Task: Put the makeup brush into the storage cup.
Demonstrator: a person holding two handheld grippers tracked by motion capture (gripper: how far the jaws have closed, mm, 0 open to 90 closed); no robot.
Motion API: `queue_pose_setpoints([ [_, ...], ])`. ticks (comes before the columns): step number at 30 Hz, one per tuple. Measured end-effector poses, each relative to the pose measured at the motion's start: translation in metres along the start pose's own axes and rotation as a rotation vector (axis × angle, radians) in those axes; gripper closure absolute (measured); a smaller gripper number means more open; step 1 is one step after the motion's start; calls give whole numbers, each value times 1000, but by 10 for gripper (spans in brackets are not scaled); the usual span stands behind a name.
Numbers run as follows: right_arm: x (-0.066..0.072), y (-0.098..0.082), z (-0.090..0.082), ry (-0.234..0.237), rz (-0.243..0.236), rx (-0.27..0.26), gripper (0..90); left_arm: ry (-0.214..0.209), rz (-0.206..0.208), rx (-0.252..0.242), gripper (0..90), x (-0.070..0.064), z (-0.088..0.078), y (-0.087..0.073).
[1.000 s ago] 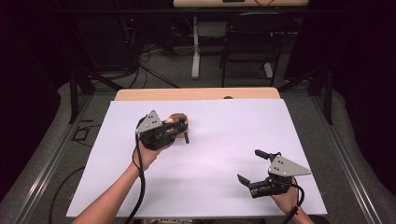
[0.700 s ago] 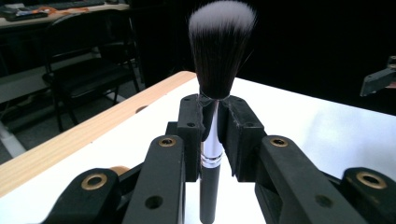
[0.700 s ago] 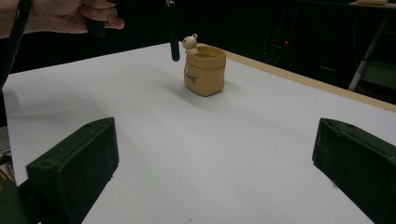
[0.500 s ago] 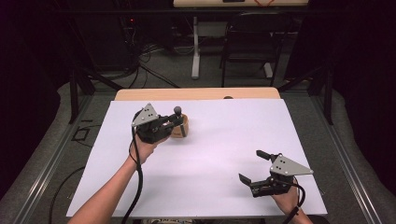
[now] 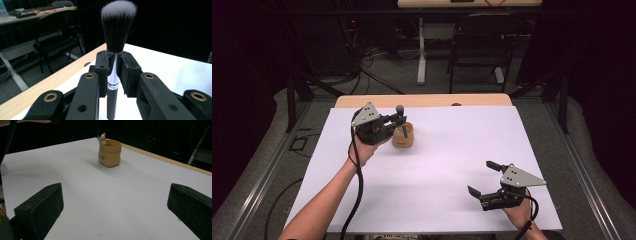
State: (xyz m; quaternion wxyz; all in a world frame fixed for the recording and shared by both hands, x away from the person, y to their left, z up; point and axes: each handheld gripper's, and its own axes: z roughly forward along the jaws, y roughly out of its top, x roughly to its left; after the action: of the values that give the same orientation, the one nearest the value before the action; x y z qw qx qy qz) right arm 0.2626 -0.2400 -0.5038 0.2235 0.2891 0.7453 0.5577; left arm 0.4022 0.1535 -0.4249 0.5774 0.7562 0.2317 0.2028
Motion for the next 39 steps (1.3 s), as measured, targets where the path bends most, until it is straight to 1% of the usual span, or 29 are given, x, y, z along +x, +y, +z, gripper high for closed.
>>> queue_pose_setpoints([
  [3, 0, 0, 0, 0, 2, -1, 0, 0, 2, 3, 774, 2, 1, 2],
  [5, 0, 0, 0, 2, -3, 9, 0, 18, 0, -4, 774, 5, 2, 3],
  [9, -1, 0, 1, 5, 5, 10, 0, 19, 4, 5, 774, 9, 4, 4],
  [12, -1, 0, 1, 4, 3, 8, 0, 18, -5, 2, 774, 11, 6, 5],
  [13, -1, 0, 1, 2, 3, 10, 0, 20, 4, 7, 774, 11, 7, 5],
  [15, -1, 0, 1, 5, 5, 9, 1, 25, 4, 9, 774, 12, 8, 5],
  [17, 0, 0, 1, 8, 9, 13, 1, 28, -5, 3, 774, 13, 10, 4],
  [18, 0, 0, 1, 11, 9, 11, 1, 28, -6, 9, 774, 14, 11, 4],
  [22, 1, 0, 1, 10, 5, 13, 1, 38, -4, 15, 774, 17, 14, 4],
  [23, 0, 0, 1, 8, 3, 15, 1, 38, -5, 24, 774, 20, 15, 3],
  [24, 1, 0, 1, 7, 4, 15, 2, 43, -11, 18, 774, 21, 16, 3],
  [29, 0, 0, 2, 1, 3, 18, 5, 60, -17, 35, 774, 29, 19, 0],
  [32, 1, 0, 1, 0, 3, 20, 7, 71, -22, 35, 774, 32, 22, -2],
  [39, 1, 0, 2, 1, -5, 26, 8, 77, -32, 41, 774, 38, 26, -4],
])
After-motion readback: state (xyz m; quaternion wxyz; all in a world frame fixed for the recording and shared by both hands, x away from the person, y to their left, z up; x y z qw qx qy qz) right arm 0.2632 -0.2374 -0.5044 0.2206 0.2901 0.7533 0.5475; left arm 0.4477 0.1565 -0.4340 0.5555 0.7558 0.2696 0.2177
